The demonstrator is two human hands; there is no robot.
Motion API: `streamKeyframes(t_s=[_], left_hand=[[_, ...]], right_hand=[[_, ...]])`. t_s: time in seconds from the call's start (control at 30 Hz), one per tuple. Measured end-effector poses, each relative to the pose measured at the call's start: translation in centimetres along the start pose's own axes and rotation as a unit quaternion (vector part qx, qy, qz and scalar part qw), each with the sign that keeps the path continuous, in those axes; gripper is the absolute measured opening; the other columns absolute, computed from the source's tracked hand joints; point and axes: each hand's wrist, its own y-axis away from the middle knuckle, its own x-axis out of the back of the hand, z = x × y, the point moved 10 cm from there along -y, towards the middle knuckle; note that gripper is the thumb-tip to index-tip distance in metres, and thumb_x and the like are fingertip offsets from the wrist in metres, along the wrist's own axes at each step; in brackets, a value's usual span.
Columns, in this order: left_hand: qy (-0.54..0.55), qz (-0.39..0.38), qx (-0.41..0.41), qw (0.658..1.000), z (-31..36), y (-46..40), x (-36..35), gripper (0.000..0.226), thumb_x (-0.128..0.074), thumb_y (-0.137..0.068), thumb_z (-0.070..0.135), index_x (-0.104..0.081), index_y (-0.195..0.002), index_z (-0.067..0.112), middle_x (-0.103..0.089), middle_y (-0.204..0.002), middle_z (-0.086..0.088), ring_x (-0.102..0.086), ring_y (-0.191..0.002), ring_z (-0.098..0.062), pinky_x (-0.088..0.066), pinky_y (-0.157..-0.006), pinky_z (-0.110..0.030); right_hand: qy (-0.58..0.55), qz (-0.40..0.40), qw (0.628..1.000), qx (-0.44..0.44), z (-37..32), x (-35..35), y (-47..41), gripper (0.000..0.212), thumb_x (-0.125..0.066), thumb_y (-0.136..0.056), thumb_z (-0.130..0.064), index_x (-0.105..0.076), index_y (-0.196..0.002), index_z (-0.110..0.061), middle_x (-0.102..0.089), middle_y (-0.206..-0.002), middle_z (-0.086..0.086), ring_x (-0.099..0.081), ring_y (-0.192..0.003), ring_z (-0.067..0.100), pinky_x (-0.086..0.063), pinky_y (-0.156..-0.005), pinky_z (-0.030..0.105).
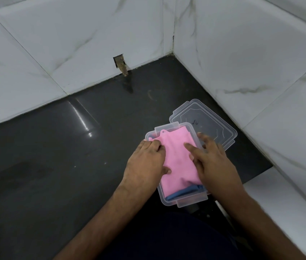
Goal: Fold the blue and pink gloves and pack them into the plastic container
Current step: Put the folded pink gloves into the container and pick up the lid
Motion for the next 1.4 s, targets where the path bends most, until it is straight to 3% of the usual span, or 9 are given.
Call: streamKeyframes(t_s=[0.13,0.33,0.43,0.63,0.77,0.93,1.1,1.2,1.4], left_hand=[[-0.020,-0.014,-0.003,1.000,0.0,-0.5,-0.6,0.070,-0.063,-0.094,0.052,-0.041,-0.152,0.019,-0.044,-0.158,-0.001,-0.038,-0.147,-0.020,-0.011,-0.128,-0.040],[0.038,0.007,0.013,0.999,-0.3,-0.2,-0.5,0.086,-0.073,-0.089,0.047,-0.027,-0.157,0.025,-0.028,-0.163,-0.004,-0.035,-0.146,-0.023,-0.036,-0.116,-0.043],[0.023,0.003,0.021,1.000,-0.4,-0.3,-0.7,0.092,-0.075,-0.088,0.045,-0.020,-0.160,0.026,-0.020,-0.167,-0.004,-0.032,-0.149,-0.025,-0.039,-0.114,-0.047],[-0.015,-0.008,0.023,1.000,-0.4,-0.9,-1.0,0.109,-0.081,-0.082,0.045,-0.010,-0.162,0.022,-0.023,-0.166,-0.003,-0.032,-0.148,-0.026,-0.041,-0.109,-0.048],[-0.020,-0.025,0.025,0.999,-0.7,-1.7,-1.1,0.112,-0.083,-0.079,0.045,-0.012,-0.162,0.021,-0.030,-0.164,0.001,-0.033,-0.147,-0.025,-0.038,-0.112,-0.047],[-0.018,-0.037,0.028,0.999,-0.9,-2.0,-1.4,0.111,-0.085,-0.077,0.044,-0.015,-0.161,0.022,-0.034,-0.162,0.002,-0.035,-0.144,-0.025,-0.037,-0.112,-0.047],[-0.039,-0.024,0.020,0.999,-0.5,-1.6,-0.9,0.105,-0.083,-0.079,0.045,-0.020,-0.160,0.020,-0.036,-0.160,-0.002,-0.036,-0.145,-0.026,-0.033,-0.116,-0.045],[-0.075,0.018,0.001,0.997,0.5,-1.2,0.4,0.087,-0.078,-0.083,0.048,-0.036,-0.153,0.019,-0.042,-0.155,-0.006,-0.039,-0.143,-0.028,-0.027,-0.120,-0.044],[-0.058,-0.022,-0.019,0.998,1.8,-0.2,-0.1,0.079,-0.077,-0.083,0.052,-0.047,-0.146,0.014,-0.045,-0.149,-0.009,-0.043,-0.137,-0.027,-0.036,-0.114,-0.042]], right_hand=[[-0.001,-0.023,1.000,-0.007,0.5,-0.5,0.2,0.050,-0.045,-0.102,-0.041,-0.042,-0.152,-0.037,-0.025,-0.166,0.003,-0.023,-0.150,0.027,-0.039,-0.117,0.053],[-0.010,-0.024,0.999,0.021,0.6,0.8,-0.2,0.046,-0.039,-0.104,-0.042,-0.045,-0.148,-0.035,-0.023,-0.165,0.003,-0.024,-0.148,0.027,-0.043,-0.111,0.053],[0.003,-0.034,0.999,0.007,0.9,1.3,-1.4,0.045,-0.044,-0.103,-0.045,-0.044,-0.148,-0.042,-0.024,-0.164,0.003,-0.023,-0.149,0.028,-0.043,-0.109,0.054],[0.033,-0.153,0.987,-0.041,1.8,-0.9,-2.4,0.070,-0.055,-0.097,-0.052,-0.016,-0.154,-0.053,-0.009,-0.168,0.000,-0.010,-0.153,0.034,-0.030,-0.115,0.063],[0.008,-0.173,0.983,-0.059,1.5,-1.9,-2.3,0.081,-0.057,-0.097,-0.047,-0.002,-0.156,-0.052,-0.007,-0.168,0.002,-0.007,-0.154,0.034,-0.028,-0.117,0.063],[0.034,-0.152,0.987,-0.046,0.9,-1.1,-2.0,0.080,-0.057,-0.097,-0.049,-0.007,-0.158,-0.047,-0.009,-0.168,0.006,-0.009,-0.155,0.034,-0.029,-0.119,0.060],[0.191,-0.124,0.968,0.103,-1.7,0.9,-2.1,0.085,-0.065,-0.092,-0.048,-0.016,-0.159,-0.033,0.016,-0.169,0.001,0.014,-0.156,0.029,-0.017,-0.122,0.055],[0.231,-0.179,0.941,0.172,-2.6,-0.3,-1.3,0.090,-0.069,-0.087,-0.051,-0.021,-0.158,-0.025,0.009,-0.171,-0.004,0.013,-0.156,0.022,-0.008,-0.123,0.050],[0.289,-0.219,0.920,0.149,-1.5,-1.2,-1.4,0.113,-0.074,-0.082,-0.054,0.000,-0.160,-0.019,0.009,-0.171,0.004,0.019,-0.154,0.030,0.003,-0.120,0.057]])
